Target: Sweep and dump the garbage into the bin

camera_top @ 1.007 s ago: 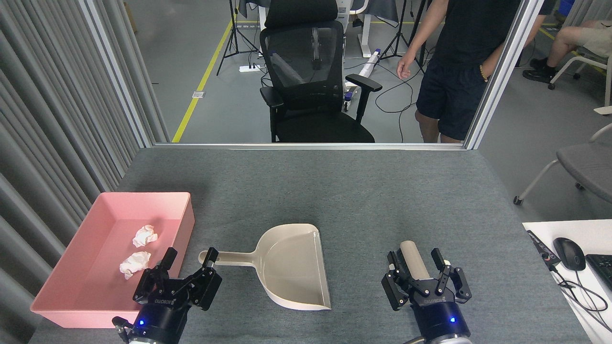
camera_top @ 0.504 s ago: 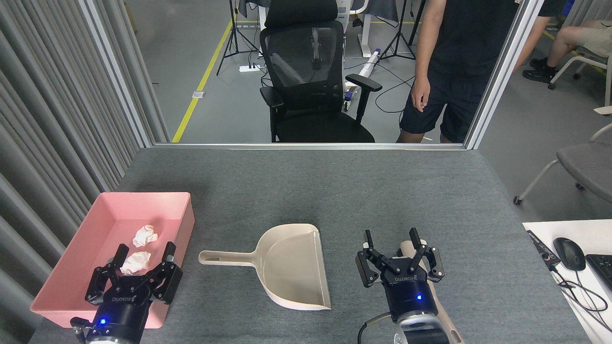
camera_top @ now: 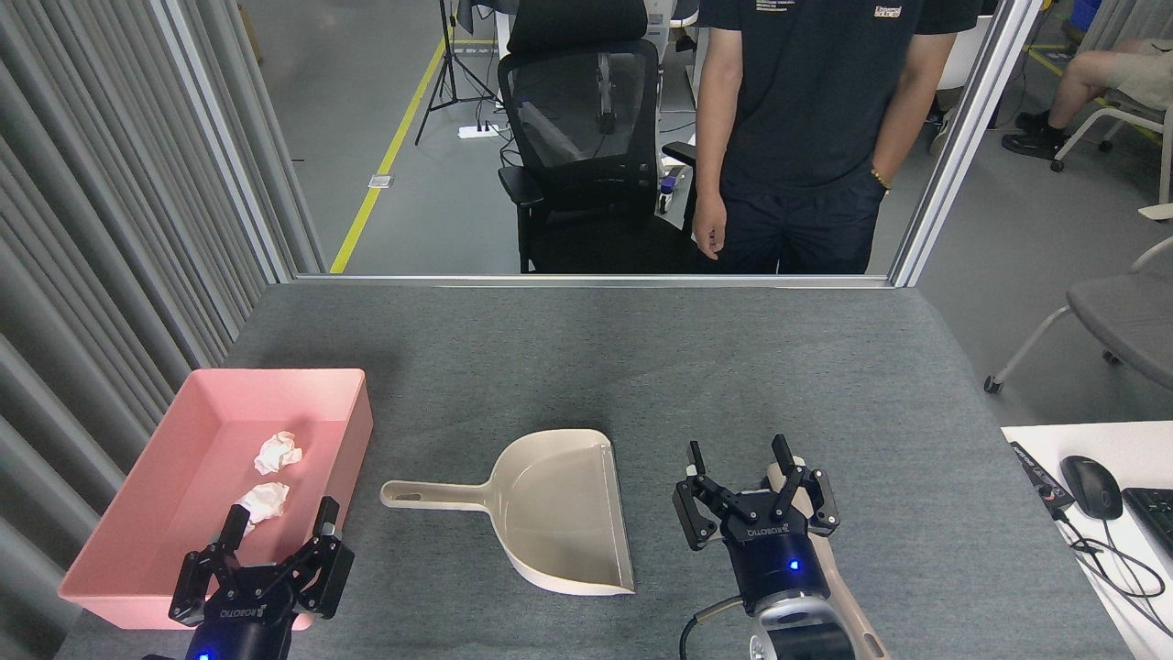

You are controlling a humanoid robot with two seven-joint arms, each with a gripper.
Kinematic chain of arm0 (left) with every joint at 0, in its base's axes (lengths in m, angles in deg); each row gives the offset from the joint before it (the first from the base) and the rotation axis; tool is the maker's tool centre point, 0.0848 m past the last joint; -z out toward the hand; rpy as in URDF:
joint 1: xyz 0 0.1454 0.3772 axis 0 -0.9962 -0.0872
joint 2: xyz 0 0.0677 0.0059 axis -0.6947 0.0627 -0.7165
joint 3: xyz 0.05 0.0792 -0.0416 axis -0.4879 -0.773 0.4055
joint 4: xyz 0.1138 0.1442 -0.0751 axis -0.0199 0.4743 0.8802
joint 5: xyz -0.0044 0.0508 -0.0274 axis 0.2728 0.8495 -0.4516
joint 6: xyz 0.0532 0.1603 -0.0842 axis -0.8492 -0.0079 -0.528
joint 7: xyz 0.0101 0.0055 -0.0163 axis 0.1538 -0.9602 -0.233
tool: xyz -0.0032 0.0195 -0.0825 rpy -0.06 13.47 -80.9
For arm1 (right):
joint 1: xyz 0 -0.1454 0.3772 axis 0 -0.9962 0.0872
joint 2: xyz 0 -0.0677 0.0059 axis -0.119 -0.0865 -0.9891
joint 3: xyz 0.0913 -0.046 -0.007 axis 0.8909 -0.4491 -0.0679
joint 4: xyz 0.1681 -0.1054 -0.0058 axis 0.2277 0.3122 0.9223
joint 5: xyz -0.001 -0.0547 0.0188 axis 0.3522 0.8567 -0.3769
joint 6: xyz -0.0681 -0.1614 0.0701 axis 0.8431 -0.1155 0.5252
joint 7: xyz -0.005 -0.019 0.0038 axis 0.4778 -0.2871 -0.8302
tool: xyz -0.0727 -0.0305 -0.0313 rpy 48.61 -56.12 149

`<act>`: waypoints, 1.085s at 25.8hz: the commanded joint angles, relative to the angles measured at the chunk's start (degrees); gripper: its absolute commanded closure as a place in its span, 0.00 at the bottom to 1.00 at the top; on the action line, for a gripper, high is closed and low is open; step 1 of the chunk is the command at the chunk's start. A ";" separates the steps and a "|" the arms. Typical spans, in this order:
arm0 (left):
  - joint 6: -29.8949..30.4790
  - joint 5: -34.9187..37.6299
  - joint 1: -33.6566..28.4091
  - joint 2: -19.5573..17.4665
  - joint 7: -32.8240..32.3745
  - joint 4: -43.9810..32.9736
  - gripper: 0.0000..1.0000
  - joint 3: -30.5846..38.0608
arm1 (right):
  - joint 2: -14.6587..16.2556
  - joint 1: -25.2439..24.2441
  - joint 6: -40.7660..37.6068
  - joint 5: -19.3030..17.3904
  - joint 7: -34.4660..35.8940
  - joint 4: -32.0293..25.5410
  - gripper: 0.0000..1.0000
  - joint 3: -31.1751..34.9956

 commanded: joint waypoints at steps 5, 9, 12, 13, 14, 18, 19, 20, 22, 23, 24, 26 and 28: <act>0.01 -0.08 0.30 -0.13 0.04 0.00 0.01 0.08 | -0.34 -5.12 0.20 -0.02 2.33 -3.41 0.03 0.09; 0.01 -0.08 -0.05 0.05 0.04 0.00 0.01 0.08 | -0.26 -9.25 0.37 -0.11 3.74 -5.87 0.03 0.18; 0.01 -0.08 0.04 0.05 0.04 0.00 0.01 0.08 | 0.01 -11.36 0.28 -0.11 4.97 -6.40 0.03 0.18; 0.01 -0.08 0.12 0.05 0.04 0.00 0.01 0.08 | 0.01 -11.36 0.37 -0.11 4.97 -6.49 0.03 0.18; 0.01 -0.08 0.21 0.14 0.04 0.00 0.01 0.08 | -0.08 -11.27 0.37 -0.11 4.97 -6.49 0.02 0.18; 0.01 -0.08 0.21 0.14 0.04 0.00 0.01 -0.19 | -0.17 -11.27 0.46 -0.02 4.88 -6.49 0.02 0.18; -0.08 -0.08 0.21 0.14 0.04 0.00 0.01 -0.10 | -0.17 -11.27 0.63 -0.02 4.88 -6.40 0.02 0.27; 0.01 -0.08 0.48 0.22 0.04 0.00 0.01 -0.19 | -0.17 -11.27 0.90 -0.11 4.79 -6.31 0.02 0.36; -0.08 -0.08 2.67 0.05 -0.14 0.35 0.01 -0.36 | -0.17 -10.48 1.51 -0.11 4.79 -5.96 0.02 0.62; -0.08 -0.08 3.99 0.05 -0.23 0.53 0.01 -0.45 | -0.17 -9.78 1.51 -0.11 4.62 -5.87 0.02 0.71; -0.08 0.01 5.40 0.14 -0.32 0.97 0.01 -0.63 | -0.08 -8.72 1.51 -0.11 4.44 -5.79 0.02 0.71; -0.08 0.10 7.24 -0.04 -0.40 2.02 0.01 -2.03 | -0.17 -7.58 1.95 -0.02 4.35 -5.26 0.02 0.71; 0.01 0.19 7.86 -0.39 -0.40 3.87 0.01 -2.82 | -0.17 -6.52 3.36 -0.02 4.35 -4.29 0.02 0.62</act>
